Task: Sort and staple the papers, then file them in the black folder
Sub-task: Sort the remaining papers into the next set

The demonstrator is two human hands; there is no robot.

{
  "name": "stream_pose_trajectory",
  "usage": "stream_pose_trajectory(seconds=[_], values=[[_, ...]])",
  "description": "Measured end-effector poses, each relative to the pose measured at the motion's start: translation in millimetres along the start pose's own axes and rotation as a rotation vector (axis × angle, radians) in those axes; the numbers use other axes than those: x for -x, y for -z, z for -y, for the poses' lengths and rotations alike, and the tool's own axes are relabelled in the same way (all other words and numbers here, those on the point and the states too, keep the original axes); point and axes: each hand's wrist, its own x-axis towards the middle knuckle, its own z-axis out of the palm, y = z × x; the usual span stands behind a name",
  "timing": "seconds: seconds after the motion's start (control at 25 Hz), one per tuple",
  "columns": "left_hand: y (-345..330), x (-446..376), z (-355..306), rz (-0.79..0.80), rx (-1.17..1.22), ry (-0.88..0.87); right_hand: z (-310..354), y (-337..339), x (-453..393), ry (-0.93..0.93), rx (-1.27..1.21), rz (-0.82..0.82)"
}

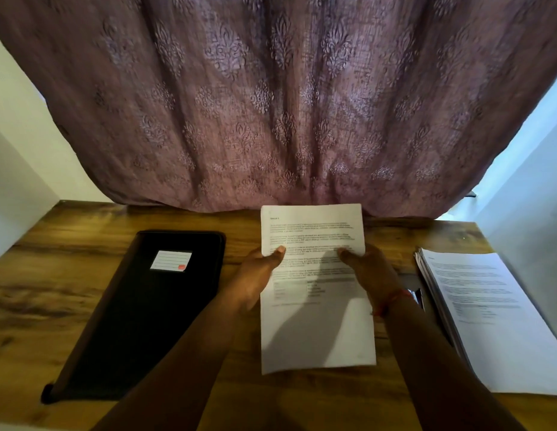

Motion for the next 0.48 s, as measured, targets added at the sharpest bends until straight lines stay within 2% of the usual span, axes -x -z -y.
stream_pose_trajectory(seconds=[0.12,0.36,0.4,0.48], values=[[-1,-3,18,-0.068,0.002,0.157,-22,1,-2,-0.129,0.004,0.06],[-10,-3,42,-0.151,0.008,0.237,-44,9,7,-0.194,0.04,0.112],[-12,-3,45,-0.17,-0.015,0.236,-51,19,6,-0.176,0.078,0.084],[-16,-2,50,-0.215,-0.06,0.233,-72,50,0,-0.107,0.257,-0.094]])
